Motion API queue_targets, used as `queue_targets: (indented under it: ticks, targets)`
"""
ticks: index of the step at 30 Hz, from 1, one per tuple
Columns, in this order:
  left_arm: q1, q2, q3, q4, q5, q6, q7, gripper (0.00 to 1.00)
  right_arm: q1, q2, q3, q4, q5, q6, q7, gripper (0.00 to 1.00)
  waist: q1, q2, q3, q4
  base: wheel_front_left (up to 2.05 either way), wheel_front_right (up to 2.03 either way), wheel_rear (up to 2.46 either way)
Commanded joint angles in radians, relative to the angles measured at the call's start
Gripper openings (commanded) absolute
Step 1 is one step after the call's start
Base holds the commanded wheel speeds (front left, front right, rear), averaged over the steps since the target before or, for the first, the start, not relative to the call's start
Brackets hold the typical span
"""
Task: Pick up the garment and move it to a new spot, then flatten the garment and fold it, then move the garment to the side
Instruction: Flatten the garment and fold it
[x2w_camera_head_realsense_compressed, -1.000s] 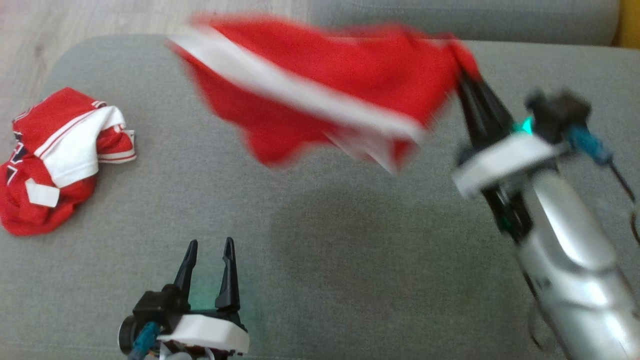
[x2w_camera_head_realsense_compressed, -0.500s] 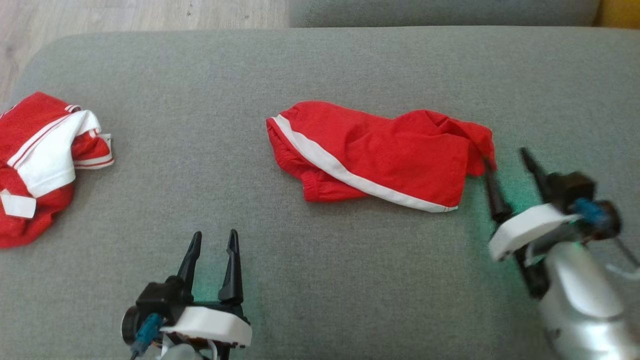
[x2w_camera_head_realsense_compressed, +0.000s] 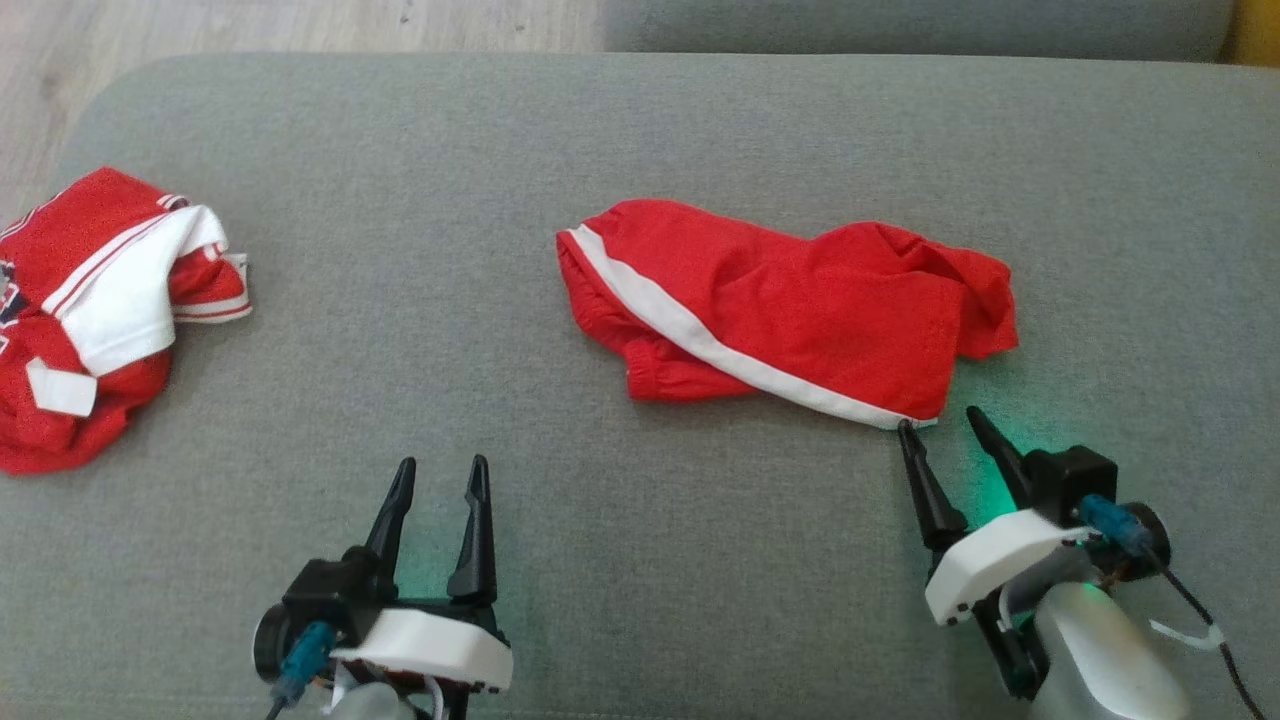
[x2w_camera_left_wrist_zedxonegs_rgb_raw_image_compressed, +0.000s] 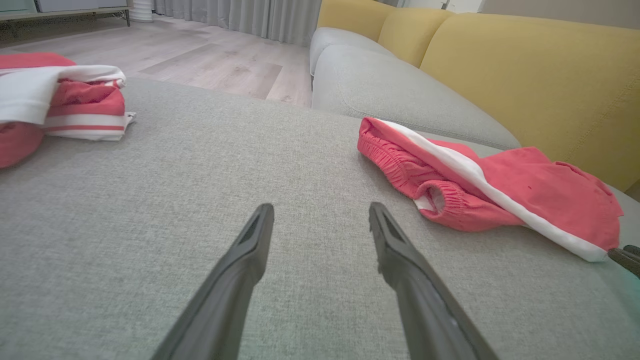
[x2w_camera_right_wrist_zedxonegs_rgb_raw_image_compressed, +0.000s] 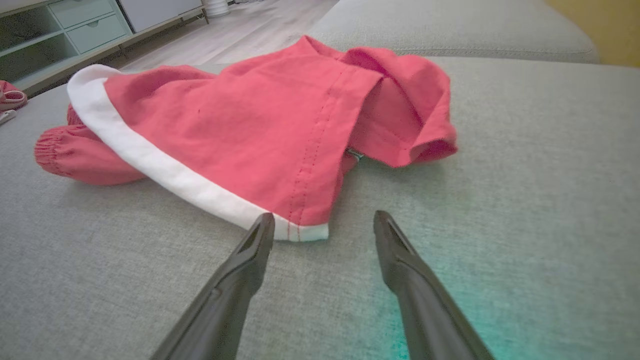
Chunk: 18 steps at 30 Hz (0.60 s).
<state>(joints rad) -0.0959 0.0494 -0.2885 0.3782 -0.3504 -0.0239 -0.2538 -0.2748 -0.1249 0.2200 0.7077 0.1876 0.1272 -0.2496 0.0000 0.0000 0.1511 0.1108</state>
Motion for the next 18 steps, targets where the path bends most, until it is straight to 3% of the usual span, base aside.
queue_targets:
  ticks: [1,6,9,13,16,17,18]
  targets:
    - [-0.027,0.001,0.031,-0.029,0.006,-0.001,-0.008,1.00,-0.022,0.011,0.022,-0.019,0.007,0.003,-0.012,1.00,0.0000,0.0000,0.002,0.005,0.00,0.00,0.00]
    - [-0.030,0.001,0.030,-0.028,0.004,-0.001,-0.008,1.00,-0.042,0.022,0.023,0.038,0.019,0.003,-0.012,1.00,0.0000,0.0000,0.008,0.023,0.00,0.00,0.00]
    - [-0.029,0.001,0.030,-0.031,0.003,0.001,-0.008,1.00,-0.060,0.030,0.013,0.063,0.026,0.003,-0.012,0.93,0.0000,0.0000,0.014,0.028,0.00,0.00,0.00]
    - [-0.033,0.001,0.027,-0.032,0.004,0.002,-0.008,1.00,-0.076,0.040,-0.004,0.070,0.035,0.003,-0.012,0.96,0.0000,0.0000,0.019,0.034,0.00,0.00,0.00]
    - [-0.035,0.001,0.027,-0.033,0.004,0.004,-0.008,1.00,-0.079,0.043,-0.007,0.067,0.037,0.003,-0.012,0.93,0.0000,0.0000,0.020,0.036,0.00,0.00,0.00]
    - [-0.036,0.001,0.028,-0.034,0.004,0.004,-0.008,1.00,-0.078,0.044,-0.008,0.063,0.039,0.003,-0.012,0.69,0.0000,0.0000,0.020,0.036,0.00,0.00,0.00]
    - [-0.035,0.001,0.028,-0.034,0.004,0.004,-0.008,1.00,-0.076,0.044,-0.009,0.058,0.041,0.003,-0.012,0.35,0.0000,0.0000,0.020,0.035,0.00,0.00,0.00]
